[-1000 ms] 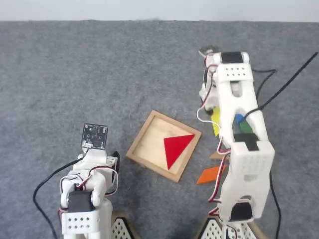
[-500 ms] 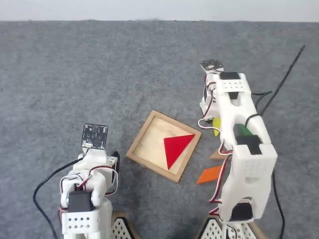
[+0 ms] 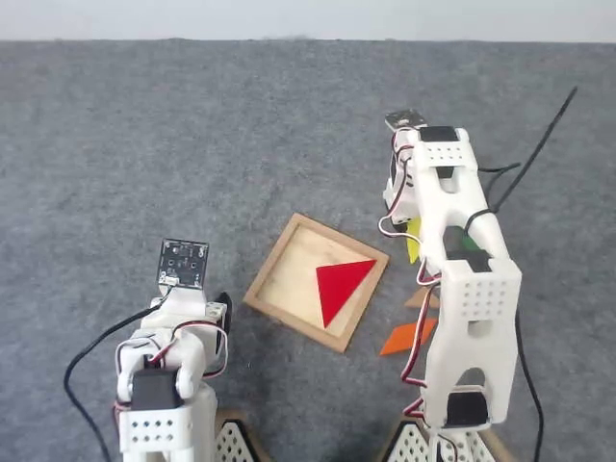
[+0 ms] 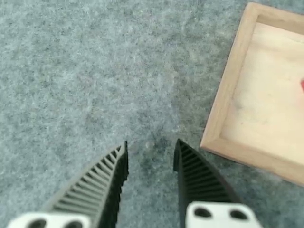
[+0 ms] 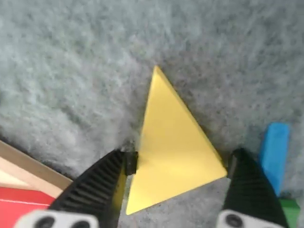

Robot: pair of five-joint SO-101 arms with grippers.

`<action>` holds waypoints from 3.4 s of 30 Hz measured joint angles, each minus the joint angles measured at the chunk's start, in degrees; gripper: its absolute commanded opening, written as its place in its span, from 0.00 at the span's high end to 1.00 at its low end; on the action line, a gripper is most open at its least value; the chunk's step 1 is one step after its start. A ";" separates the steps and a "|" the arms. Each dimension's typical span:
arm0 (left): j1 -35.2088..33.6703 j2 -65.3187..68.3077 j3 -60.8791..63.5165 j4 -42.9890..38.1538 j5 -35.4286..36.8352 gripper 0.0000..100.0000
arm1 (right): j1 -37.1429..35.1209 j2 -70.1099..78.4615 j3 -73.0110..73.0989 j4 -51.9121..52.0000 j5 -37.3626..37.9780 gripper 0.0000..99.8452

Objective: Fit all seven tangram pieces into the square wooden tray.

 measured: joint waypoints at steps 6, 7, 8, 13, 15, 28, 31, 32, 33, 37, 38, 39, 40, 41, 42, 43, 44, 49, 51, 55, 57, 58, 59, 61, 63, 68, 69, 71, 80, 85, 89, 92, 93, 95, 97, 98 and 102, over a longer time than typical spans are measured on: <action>0.00 0.00 0.00 0.00 0.00 0.85 | 0.53 0.00 -0.88 0.09 -2.81 0.77; 0.00 0.00 0.00 0.00 0.00 0.85 | 0.53 -0.35 -0.62 0.09 -3.16 0.77; 0.00 0.00 0.00 0.00 0.00 0.85 | 0.53 -0.88 -0.26 0.09 -3.34 0.77; 0.00 0.00 0.00 0.00 0.00 0.85 | 0.44 -4.75 0.00 3.52 -7.12 0.70; 0.00 0.00 0.00 0.00 0.00 0.85 | 0.44 -6.59 0.18 4.31 -9.14 0.69; 0.00 0.00 0.00 0.00 0.00 0.85 | 0.26 -16.00 23.82 -11.34 -16.26 0.73; 0.00 0.00 0.00 0.00 0.00 0.85 | 0.35 -16.00 24.00 -13.19 -16.53 0.73; 0.00 0.00 0.00 0.00 0.00 0.85 | 0.35 -16.00 24.00 -13.19 -16.53 0.73; 0.00 0.00 0.00 0.00 0.00 0.85 | 0.35 -15.74 23.91 -13.19 -16.53 0.73; 0.00 0.00 0.00 0.00 0.00 0.85 | 0.35 -12.48 20.04 -11.78 -16.62 0.73; 0.00 0.00 0.00 0.00 0.00 0.85 | 0.35 -11.69 18.99 -10.81 -16.62 0.74; 0.00 0.00 0.00 0.00 0.00 0.85 | 0.35 -11.08 18.11 -10.11 -16.62 0.75; 0.00 0.00 0.00 0.00 0.00 0.85 | 0.35 -10.64 17.32 -9.58 -16.62 0.77; 0.00 0.00 0.00 0.00 0.00 0.85 | 0.35 -10.46 16.97 -9.32 -16.62 0.78; 0.00 0.00 0.00 0.00 0.00 0.85 | 0.35 -10.46 16.79 -9.32 -16.62 0.79; 0.00 0.00 0.00 0.00 0.00 0.85 | 0.44 -10.46 16.70 -9.32 -16.62 0.79; 0.00 0.00 0.00 0.00 0.00 0.85 | 0.44 -10.46 16.70 -9.32 -16.62 0.79; 0.00 0.00 0.00 0.00 0.00 0.85 | 0.53 -11.78 16.70 -9.32 -16.62 0.79; 0.00 0.00 0.00 0.00 0.00 0.85 | 0.09 -13.27 17.14 -9.41 -16.62 0.79; 0.00 0.00 0.00 0.00 0.00 0.85 | -2.11 -19.16 22.59 -11.16 -16.53 0.79; 0.00 0.00 0.00 0.00 0.00 0.85 | -3.08 -22.77 25.85 -12.66 -16.53 0.79; 0.00 0.00 0.00 0.00 0.00 0.85 | -3.34 -24.53 27.43 -13.36 -16.53 0.79; 0.00 0.00 0.00 0.00 0.00 0.85 | -3.43 -26.11 29.01 -13.80 -16.53 0.79; 0.00 0.00 0.00 0.00 0.00 0.85 | -3.34 -28.66 31.03 -14.59 -16.53 0.77; 0.00 0.00 0.00 0.00 0.00 0.85 | -2.99 -30.07 31.21 -15.12 -16.44 0.73; 0.00 0.00 0.00 0.00 0.00 0.85 | -2.37 -28.31 28.04 -14.51 -8.35 0.71; 0.00 0.00 0.00 0.00 0.00 0.85 | -2.29 -26.64 26.29 -13.80 -6.77 0.71; 0.00 0.00 0.00 0.00 0.00 0.85 | -2.29 -21.71 22.33 -12.48 -4.57 0.71; 0.00 0.00 0.00 0.00 0.00 0.85 | -1.76 -5.71 7.30 -9.05 -2.37 0.71; 0.09 0.00 0.00 0.00 0.00 0.85 | -1.49 -5.10 6.33 -8.18 -2.20 0.71; 0.00 0.00 0.00 0.00 0.00 0.85 | -1.67 -5.10 6.24 -6.33 -2.11 0.73; 0.00 0.00 0.00 0.00 0.00 0.85 | -3.25 -5.10 7.12 -6.33 -2.11 0.77; 0.00 0.00 0.00 0.00 0.00 0.85 | -3.78 -5.19 7.65 -6.33 -2.11 0.77; 0.00 0.00 0.00 0.00 0.00 0.85 | -4.22 -5.36 7.91 -6.33 -2.11 0.77; 0.00 0.00 0.00 0.00 0.00 0.85 | -4.22 -5.36 7.91 -6.33 -2.99 0.77; 0.00 0.00 0.00 0.00 0.00 0.85 | -4.22 -5.36 8.00 -6.33 -3.52 0.77; 0.00 0.00 0.00 0.00 0.00 0.85 | -4.22 -5.80 8.26 -6.33 -4.57 0.77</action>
